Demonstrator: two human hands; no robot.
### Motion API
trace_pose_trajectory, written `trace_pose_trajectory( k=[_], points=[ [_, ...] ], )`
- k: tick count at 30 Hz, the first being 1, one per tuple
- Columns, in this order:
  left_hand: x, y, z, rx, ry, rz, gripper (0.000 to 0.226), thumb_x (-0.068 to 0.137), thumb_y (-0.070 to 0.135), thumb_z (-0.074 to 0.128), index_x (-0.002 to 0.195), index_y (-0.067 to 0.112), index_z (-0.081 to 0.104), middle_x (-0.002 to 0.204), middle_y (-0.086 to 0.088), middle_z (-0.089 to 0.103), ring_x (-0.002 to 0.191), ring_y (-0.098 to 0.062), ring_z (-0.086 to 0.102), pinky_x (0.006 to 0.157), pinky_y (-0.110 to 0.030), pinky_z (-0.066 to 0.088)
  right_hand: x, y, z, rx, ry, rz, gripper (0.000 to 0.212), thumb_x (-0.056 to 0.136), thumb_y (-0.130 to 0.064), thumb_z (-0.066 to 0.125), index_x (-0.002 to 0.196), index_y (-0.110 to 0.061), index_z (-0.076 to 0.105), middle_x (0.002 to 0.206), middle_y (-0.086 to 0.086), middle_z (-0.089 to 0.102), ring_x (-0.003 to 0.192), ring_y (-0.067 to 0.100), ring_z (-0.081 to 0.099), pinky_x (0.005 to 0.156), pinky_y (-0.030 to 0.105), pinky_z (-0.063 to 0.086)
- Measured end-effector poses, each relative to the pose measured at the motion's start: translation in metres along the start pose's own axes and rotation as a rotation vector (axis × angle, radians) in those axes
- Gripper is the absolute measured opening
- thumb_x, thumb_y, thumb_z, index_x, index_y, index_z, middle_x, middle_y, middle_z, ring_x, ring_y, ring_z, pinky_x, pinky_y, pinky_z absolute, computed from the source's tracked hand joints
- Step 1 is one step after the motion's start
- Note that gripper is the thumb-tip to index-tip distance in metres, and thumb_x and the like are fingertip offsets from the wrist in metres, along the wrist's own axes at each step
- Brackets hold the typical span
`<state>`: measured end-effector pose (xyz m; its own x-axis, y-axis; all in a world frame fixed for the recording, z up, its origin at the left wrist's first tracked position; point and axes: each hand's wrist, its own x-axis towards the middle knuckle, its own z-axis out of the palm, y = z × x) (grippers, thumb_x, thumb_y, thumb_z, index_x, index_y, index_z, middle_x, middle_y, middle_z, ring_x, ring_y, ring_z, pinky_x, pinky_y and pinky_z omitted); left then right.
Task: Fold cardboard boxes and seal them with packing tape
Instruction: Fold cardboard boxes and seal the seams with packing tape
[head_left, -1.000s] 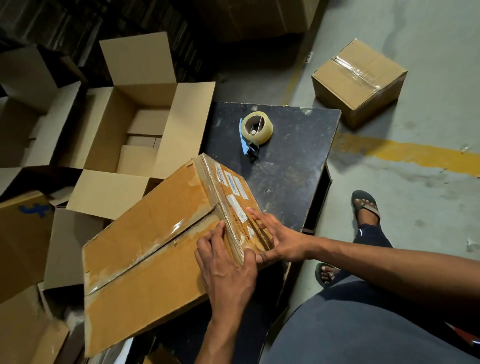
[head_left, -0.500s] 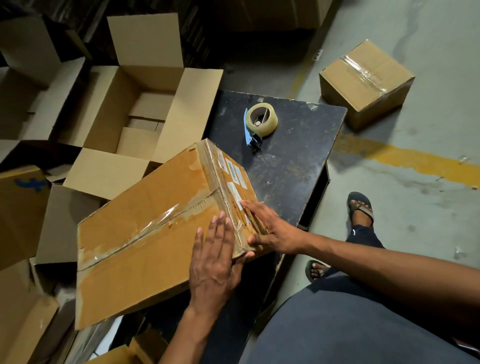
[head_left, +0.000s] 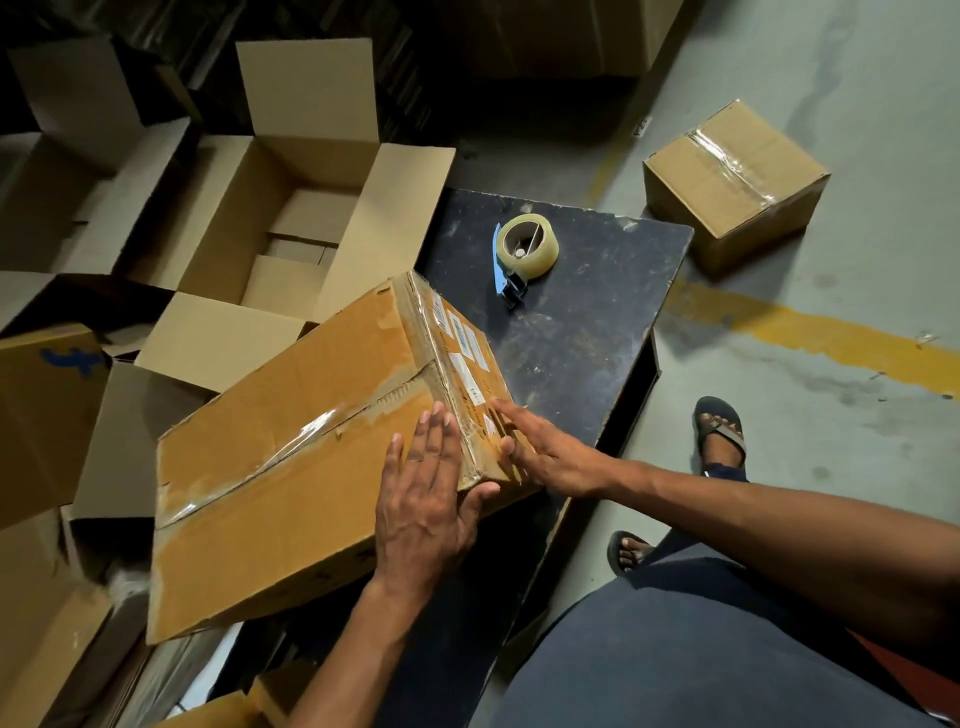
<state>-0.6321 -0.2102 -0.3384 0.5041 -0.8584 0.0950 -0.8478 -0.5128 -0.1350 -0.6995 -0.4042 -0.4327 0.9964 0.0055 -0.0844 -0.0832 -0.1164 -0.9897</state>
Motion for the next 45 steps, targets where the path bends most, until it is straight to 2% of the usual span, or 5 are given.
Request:
trace_pose_trajectory(
  k=[6,17,30,36,45],
  points=[
    [0.001,0.011,0.000,0.015,-0.052,-0.068,0.073,0.109,0.051,0.032,0.161,0.001,0.022,0.171,-0.016,0.016,0.159,-0.027,0.016,0.121,-0.061,0.031,0.022,-0.023,0.013,-0.078,0.090,-0.186,0.090,0.097,-0.077,0.023,0.164,-0.027,-0.012,0.172,-0.004,-0.016,0.158,0.012,-0.009,0.128,0.055,0.009],
    [0.004,0.010,-0.010,-0.108,-0.167,-0.114,0.075,0.108,0.062,0.016,0.166,0.015,0.008,0.174,-0.002,0.003,0.160,-0.015,0.001,0.127,-0.056,0.018,0.023,-0.024,0.028,0.137,0.160,-0.185,0.058,0.112,-0.038,0.028,0.165,-0.025,0.010,0.173,-0.011,0.000,0.158,0.006,-0.002,0.130,0.049,0.009],
    [0.042,0.022,-0.019,-0.255,-0.273,-0.317,0.082,0.097,0.073,0.000,0.163,0.024,-0.011,0.171,0.008,-0.013,0.155,-0.002,-0.017,0.129,-0.042,-0.006,0.038,-0.033,0.017,0.077,0.236,-0.064,0.052,0.108,-0.049,0.029,0.159,-0.042,0.026,0.167,-0.012,0.026,0.154,0.004,0.017,0.127,0.050,0.017],
    [0.043,-0.020,-0.054,-0.814,0.065,-0.672,0.082,0.092,0.082,0.037,0.160,0.037,0.031,0.160,0.010,0.042,0.144,-0.007,0.040,0.119,-0.034,0.037,0.061,-0.089,-0.019,-0.231,0.373,-0.169,0.043,0.104,-0.047,0.050,0.146,-0.038,0.046,0.138,-0.006,0.048,0.128,0.011,0.038,0.106,0.039,0.038],
    [-0.002,-0.096,-0.080,-0.819,0.698,-1.479,0.057,0.096,0.053,0.063,0.147,0.031,0.050,0.150,0.002,0.054,0.126,-0.014,0.056,0.100,-0.034,0.048,0.196,-0.194,-0.012,-0.696,-0.166,-0.314,0.026,0.100,-0.042,0.059,0.125,-0.039,0.066,0.125,-0.015,0.065,0.115,0.012,0.051,0.095,0.040,0.050]
  ],
)
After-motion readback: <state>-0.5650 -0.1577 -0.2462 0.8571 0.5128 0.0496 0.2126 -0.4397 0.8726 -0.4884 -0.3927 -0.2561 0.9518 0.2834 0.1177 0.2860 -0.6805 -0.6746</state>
